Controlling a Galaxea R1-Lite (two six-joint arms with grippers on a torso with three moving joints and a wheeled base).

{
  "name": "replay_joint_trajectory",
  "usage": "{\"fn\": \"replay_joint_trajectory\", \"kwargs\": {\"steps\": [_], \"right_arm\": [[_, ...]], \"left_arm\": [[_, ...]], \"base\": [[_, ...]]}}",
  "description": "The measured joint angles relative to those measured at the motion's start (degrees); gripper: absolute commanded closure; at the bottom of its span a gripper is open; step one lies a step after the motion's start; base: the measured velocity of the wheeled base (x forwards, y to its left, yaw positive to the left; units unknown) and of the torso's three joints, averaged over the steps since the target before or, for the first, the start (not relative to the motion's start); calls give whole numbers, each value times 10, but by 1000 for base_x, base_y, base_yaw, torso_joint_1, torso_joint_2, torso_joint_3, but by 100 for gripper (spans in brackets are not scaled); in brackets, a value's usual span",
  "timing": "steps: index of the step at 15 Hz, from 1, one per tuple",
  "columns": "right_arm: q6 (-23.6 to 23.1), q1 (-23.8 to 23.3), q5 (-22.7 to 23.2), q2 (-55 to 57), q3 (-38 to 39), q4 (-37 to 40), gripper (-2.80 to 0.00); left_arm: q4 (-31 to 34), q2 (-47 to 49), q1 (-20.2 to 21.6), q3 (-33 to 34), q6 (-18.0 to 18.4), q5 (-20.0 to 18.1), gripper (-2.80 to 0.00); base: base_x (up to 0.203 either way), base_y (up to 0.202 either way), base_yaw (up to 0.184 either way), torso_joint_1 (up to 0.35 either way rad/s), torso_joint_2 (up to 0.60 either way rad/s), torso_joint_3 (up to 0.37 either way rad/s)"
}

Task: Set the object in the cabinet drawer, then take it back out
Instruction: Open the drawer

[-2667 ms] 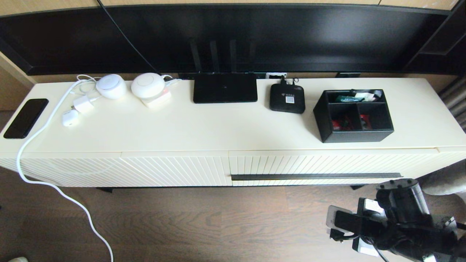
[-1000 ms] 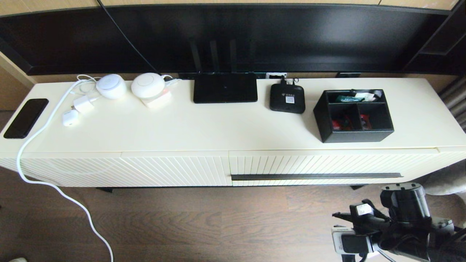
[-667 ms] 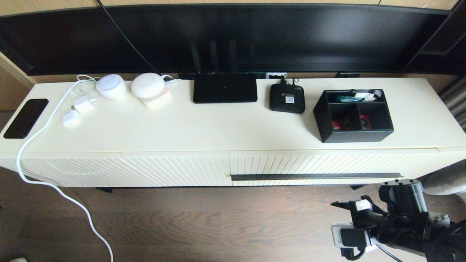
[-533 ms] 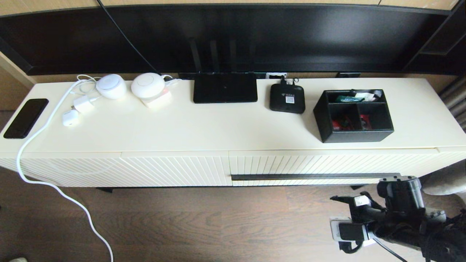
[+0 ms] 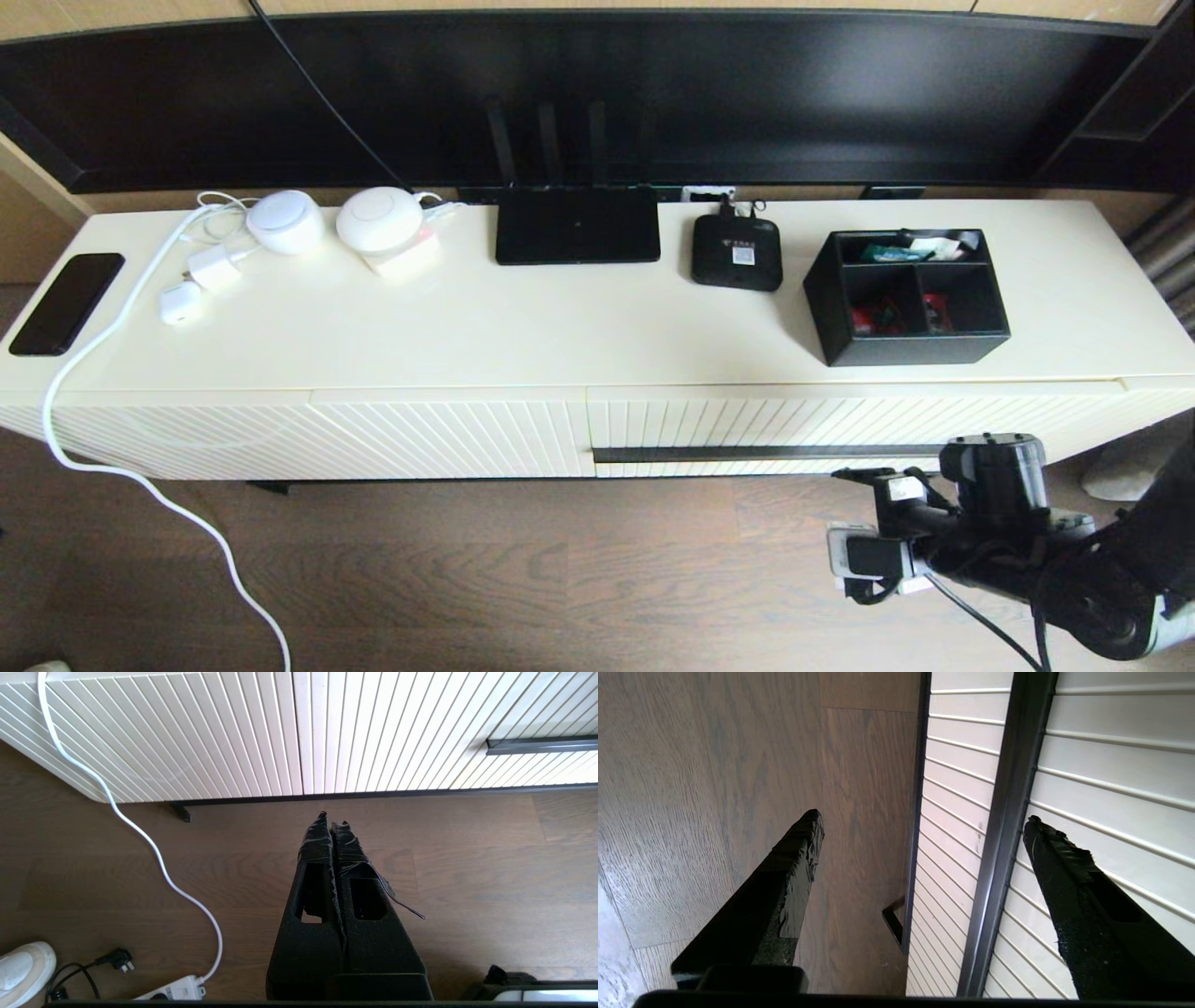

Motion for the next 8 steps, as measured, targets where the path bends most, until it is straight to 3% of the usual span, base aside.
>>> {"fn": "replay_joint_trajectory", "kwargs": {"steps": [8], "right_arm": [[0, -6, 3, 55, -50, -1, -280]], "left_arm": [[0, 0, 0, 0, 0, 0, 0]], "base": [[0, 0, 0, 0, 0, 0]]}}
